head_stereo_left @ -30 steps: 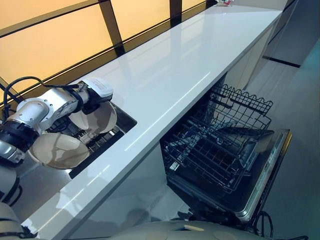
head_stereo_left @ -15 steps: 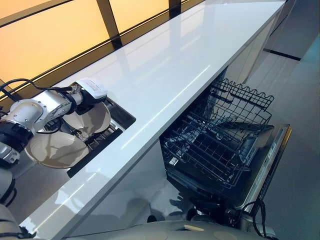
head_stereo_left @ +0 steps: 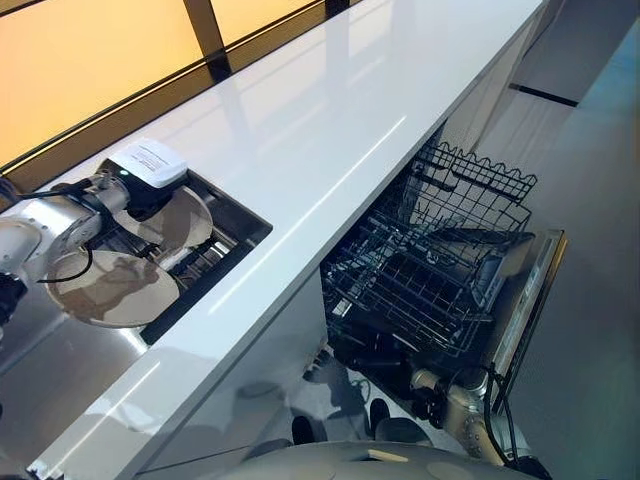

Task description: Pick up plates and place into dishwasher.

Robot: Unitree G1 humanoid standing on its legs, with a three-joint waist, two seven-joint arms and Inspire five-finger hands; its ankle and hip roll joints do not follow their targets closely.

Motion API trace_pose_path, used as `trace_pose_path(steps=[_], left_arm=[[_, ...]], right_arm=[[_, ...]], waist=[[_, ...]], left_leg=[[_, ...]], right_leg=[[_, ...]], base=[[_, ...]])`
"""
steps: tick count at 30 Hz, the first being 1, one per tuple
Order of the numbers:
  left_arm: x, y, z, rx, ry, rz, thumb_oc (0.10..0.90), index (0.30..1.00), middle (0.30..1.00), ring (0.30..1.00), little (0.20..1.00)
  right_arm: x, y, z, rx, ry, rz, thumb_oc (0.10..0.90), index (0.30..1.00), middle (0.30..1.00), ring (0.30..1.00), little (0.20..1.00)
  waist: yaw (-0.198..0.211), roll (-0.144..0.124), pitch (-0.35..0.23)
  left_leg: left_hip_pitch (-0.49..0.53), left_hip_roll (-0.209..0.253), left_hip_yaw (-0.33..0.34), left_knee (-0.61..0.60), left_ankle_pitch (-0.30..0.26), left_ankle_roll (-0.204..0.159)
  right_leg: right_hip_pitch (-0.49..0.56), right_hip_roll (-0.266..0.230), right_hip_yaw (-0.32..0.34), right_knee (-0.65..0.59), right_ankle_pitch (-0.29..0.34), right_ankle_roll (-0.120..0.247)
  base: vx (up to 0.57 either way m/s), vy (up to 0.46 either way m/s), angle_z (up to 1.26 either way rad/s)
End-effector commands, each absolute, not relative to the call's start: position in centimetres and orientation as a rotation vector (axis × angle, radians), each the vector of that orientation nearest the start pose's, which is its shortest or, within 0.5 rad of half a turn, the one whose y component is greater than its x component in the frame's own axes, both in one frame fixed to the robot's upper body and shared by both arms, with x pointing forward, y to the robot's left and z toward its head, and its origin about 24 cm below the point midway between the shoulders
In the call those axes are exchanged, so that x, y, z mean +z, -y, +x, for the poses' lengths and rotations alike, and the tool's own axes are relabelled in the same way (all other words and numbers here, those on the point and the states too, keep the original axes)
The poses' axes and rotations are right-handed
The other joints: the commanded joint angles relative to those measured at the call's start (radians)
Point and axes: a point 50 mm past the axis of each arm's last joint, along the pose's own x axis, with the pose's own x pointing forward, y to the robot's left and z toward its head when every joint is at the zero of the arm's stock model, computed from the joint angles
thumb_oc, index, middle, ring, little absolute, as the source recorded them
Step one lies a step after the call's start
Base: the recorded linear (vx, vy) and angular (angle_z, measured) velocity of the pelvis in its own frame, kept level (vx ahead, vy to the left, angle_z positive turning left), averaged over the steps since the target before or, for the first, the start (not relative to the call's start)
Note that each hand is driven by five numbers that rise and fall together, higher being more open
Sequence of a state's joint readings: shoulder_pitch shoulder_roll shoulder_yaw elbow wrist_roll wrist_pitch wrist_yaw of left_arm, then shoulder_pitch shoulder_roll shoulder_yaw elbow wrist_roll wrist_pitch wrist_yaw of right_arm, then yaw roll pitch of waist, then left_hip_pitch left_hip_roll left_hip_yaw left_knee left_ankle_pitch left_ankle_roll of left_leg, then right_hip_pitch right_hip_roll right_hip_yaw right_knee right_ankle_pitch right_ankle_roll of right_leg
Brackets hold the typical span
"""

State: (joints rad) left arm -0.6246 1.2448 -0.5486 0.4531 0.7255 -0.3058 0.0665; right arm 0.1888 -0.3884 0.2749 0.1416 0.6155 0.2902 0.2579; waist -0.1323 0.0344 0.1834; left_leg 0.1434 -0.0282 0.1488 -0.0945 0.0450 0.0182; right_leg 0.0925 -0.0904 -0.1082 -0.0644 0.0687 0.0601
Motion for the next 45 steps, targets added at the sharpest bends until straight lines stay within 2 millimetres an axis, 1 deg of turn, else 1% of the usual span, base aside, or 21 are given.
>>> trace_pose_path(steps=[1,2,6,10,13,15,17,21,22,24,25,27,30,31,33,34,35,37,39,41,45], left_arm=[[27.1,-33.6,30.6,0.256,0.340,1.906,0.100,0.300,0.300,0.300,0.200],[27.2,-33.6,30.4,0.268,0.355,1.897,0.100,0.300,0.300,0.300,0.200],[27.6,-33.9,29.2,0.347,0.430,1.834,0.100,0.300,0.300,0.300,0.200],[28.2,-33.9,28.1,0.401,0.486,1.767,0.100,0.300,0.300,0.300,0.200],[28.2,-33.8,27.4,0.440,0.538,1.690,0.100,0.300,0.300,0.300,0.200],[28.2,-33.5,27.2,0.454,0.568,1.656,0.100,0.300,0.300,0.300,0.200],[27.9,-33.1,26.9,0.464,0.603,1.617,0.100,0.300,0.300,0.300,0.200],[27.9,-32.7,26.5,0.468,0.626,1.609,0.100,0.300,0.300,0.300,0.200],[28.1,-32.5,26.2,0.474,0.640,1.610,0.100,0.300,0.300,0.300,0.200],[28.4,-32.3,25.9,0.482,0.651,1.616,0.100,0.300,0.300,0.300,0.200],[28.4,-32.3,25.9,0.483,0.653,1.617,0.100,0.300,0.300,0.300,0.200],[29.0,-31.9,25.7,0.488,0.677,1.621,0.103,0.302,0.302,0.302,0.203],[29.8,-31.2,25.4,0.505,0.747,1.594,0.125,0.321,0.321,0.321,0.225],[29.9,-31.1,25.3,0.505,0.757,1.591,0.130,0.326,0.326,0.326,0.230],[30.2,-30.1,25.0,0.502,0.838,1.554,0.100,0.300,0.300,0.300,0.200],[30.2,-29.9,24.9,0.498,0.856,1.546,0.100,0.300,0.300,0.300,0.200],[30.3,-29.0,24.7,0.477,0.912,1.512,0.100,0.300,0.300,0.300,0.200],[30.3,-28.5,24.7,0.463,0.942,1.490,0.100,0.300,0.300,0.300,0.200],[30.2,-27.0,24.4,0.420,1.023,1.431,0.100,0.300,0.300,0.300,0.200],[30.1,-26.0,24.4,0.386,1.064,1.389,0.100,0.300,0.300,0.300,0.200],[29.7,-23.9,24.4,0.276,1.126,1.239,0.100,0.300,0.300,0.300,0.200]], right_arm=[[1.4,16.3,21.5,0.480,-0.347,0.365,0.800,0.900,0.900,0.900,0.900],[2.0,16.6,21.8,0.484,-0.324,0.369,0.800,0.900,0.900,0.900,0.900],[5.5,18.6,23.0,0.477,-0.182,0.364,0.800,0.900,0.900,0.900,0.900],[8.6,20.4,23.6,0.473,-0.040,0.341,0.800,0.900,0.900,0.900,0.900],[11.7,21.6,24.2,0.442,0.134,0.334,0.800,0.900,0.900,0.900,0.900],[13.0,22.1,24.3,0.402,0.216,0.334,0.800,0.900,0.900,0.900,0.900],[14.4,22.9,24.5,0.327,0.322,0.274,0.800,0.900,0.900,0.900,0.900],[15.6,24.1,24.1,0.204,0.418,0.116,0.800,0.900,0.900,0.900,0.900],[16.5,24.9,23.8,0.134,0.474,-0.005,0.800,0.900,0.900,0.900,0.900],[17.7,25.6,23.5,0.082,0.531,-0.088,0.800,0.900,0.900,0.900,0.900],[17.8,25.6,23.5,0.078,0.536,-0.098,0.800,0.900,0.900,0.900,0.900],[19.2,26.0,23.5,0.061,0.584,-0.164,0.800,0.900,0.900,0.900,0.900],[20.9,25.5,23.4,0.088,0.653,-0.200,0.800,0.900,0.900,0.900,0.900],[21.0,25.5,23.4,0.089,0.658,-0.202,0.800,0.900,0.900,0.900,0.900],[22.1,25.0,23.3,0.115,0.716,-0.228,0.800,0.900,0.900,0.900,0.900],[22.3,24.9,23.3,0.121,0.724,-0.228,0.800,0.900,0.900,0.900,0.900],[22.9,24.4,23.3,0.137,0.753,-0.241,0.800,0.900,0.900,0.900,0.900],[23.1,24.2,23.3,0.145,0.769,-0.253,0.800,0.900,0.900,0.900,0.900],[23.8,23.2,23.3,0.175,0.808,-0.316,0.800,0.900,0.900,0.900,0.900],[24.2,22.6,23.5,0.195,0.827,-0.368,0.800,0.900,0.900,0.900,0.900],[25.0,21.1,23.8,0.240,0.854,-0.475,0.800,0.900,0.900,0.900,0.900]], waist=[[-0.022,0.029,-0.023],[-0.020,0.027,-0.025],[-0.009,0.018,-0.037],[0.000,0.010,-0.050],[0.008,0.004,-0.062],[0.012,0.002,-0.068],[0.017,0.000,-0.076],[0.019,0.000,-0.085],[0.019,-0.001,-0.089],[0.019,-0.001,-0.095],[0.019,-0.001,-0.096],[0.023,-0.002,-0.099],[0.034,-0.004,-0.104],[0.035,-0.004,-0.104],[0.047,-0.008,-0.108],[0.049,-0.009,-0.109],[0.056,-0.012,-0.113],[0.061,-0.014,-0.114],[0.071,-0.018,-0.119],[0.076,-0.021,-0.121],[0.086,-0.027,-0.125]], left_leg=[[0.011,-0.063,0.074,0.007,-0.127,0.042],[0.011,-0.062,0.075,0.007,-0.127,0.042],[0.007,-0.058,0.077,0.007,-0.124,0.040],[0.003,-0.054,0.075,0.007,-0.120,0.039],[0.000,-0.051,0.069,0.007,-0.118,0.038],[0.000,-0.050,0.062,0.007,-0.118,0.038],[-0.002,-0.049,0.054,0.007,-0.118,0.039],[-0.003,-0.048,0.050,0.007,-0.118,0.039],[-0.003,-0.047,0.049,0.007,-0.119,0.039],[-0.002,-0.046,0.045,0.007,-0.119,0.038],[-0.002,-0.046,0.045,0.007,-0.119,0.038],[-0.003,-0.045,0.038,0.007,-0.118,0.037],[-0.004,-0.044,0.027,0.007,-0.116,0.034],[-0.004,-0.044,0.026,0.007,-0.116,0.033],[-0.005,-0.042,0.018,0.007,-0.115,0.029],[-0.005,-0.043,0.016,0.007,-0.115,0.029],[-0.008,-0.042,0.009,0.007,-0.114,0.026],[-0.009,-0.042,0.005,0.007,-0.114,0.025],[-0.011,-0.041,-0.006,0.007,-0.112,0.023],[-0.012,-0.041,-0.012,0.007,-0.111,0.021],[-0.015,-0.041,-0.023,0.007,-0.108,0.015]], right_leg=[[-0.074,0.012,-0.002,0.090,-0.027,0.111],[-0.072,0.012,-0.002,0.088,-0.029,0.110],[-0.059,0.015,-0.006,0.078,-0.038,0.102],[-0.048,0.018,-0.014,0.070,-0.046,0.094],[-0.039,0.021,-0.017,0.067,-0.054,0.086],[-0.037,0.024,-0.017,0.068,-0.060,0.081],[-0.036,0.027,-0.017,0.071,-0.066,0.077],[-0.036,0.030,-0.016,0.075,-0.071,0.073],[-0.035,0.031,-0.015,0.076,-0.073,0.072],[-0.032,0.037,-0.012,0.075,-0.076,0.069],[-0.032,0.037,-0.012,0.075,-0.076,0.068],[-0.031,0.043,-0.009,0.077,-0.080,0.064],[-0.027,0.051,-0.008,0.073,-0.088,0.056],[-0.026,0.052,-0.009,0.072,-0.089,0.056],[-0.021,0.056,-0.013,0.065,-0.091,0.051],[-0.021,0.057,-0.014,0.064,-0.091,0.050],[-0.018,0.059,-0.018,0.060,-0.092,0.047],[-0.017,0.060,-0.020,0.058,-0.092,0.046],[-0.014,0.064,-0.025,0.054,-0.094,0.042],[-0.013,0.065,-0.029,0.052,-0.094,0.039],[-0.008,0.070,-0.036,0.041,-0.092,0.035]], base=[[-0.04,0.024,-0.04],[-0.03,0.023,-0.06],[-0.03,0.020,-0.06],[-0.01,0.005,-0.02],[0.00,0.000,0.00],[0.00,0.000,0.00],[0.00,0.000,0.00],[0.00,0.000,0.00],[0.00,0.000,0.00],[0.00,0.000,0.00],[0.00,0.000,0.00],[0.00,0.000,0.00],[0.00,-0.011,0.00],[0.00,0.000,0.00],[0.00,-0.036,0.04],[0.00,-0.050,0.05],[0.00,-0.033,0.03],[0.00,-0.036,0.04],[0.00,-0.046,0.07],[-0.01,-0.038,0.05],[-0.01,-0.044,0.08]])
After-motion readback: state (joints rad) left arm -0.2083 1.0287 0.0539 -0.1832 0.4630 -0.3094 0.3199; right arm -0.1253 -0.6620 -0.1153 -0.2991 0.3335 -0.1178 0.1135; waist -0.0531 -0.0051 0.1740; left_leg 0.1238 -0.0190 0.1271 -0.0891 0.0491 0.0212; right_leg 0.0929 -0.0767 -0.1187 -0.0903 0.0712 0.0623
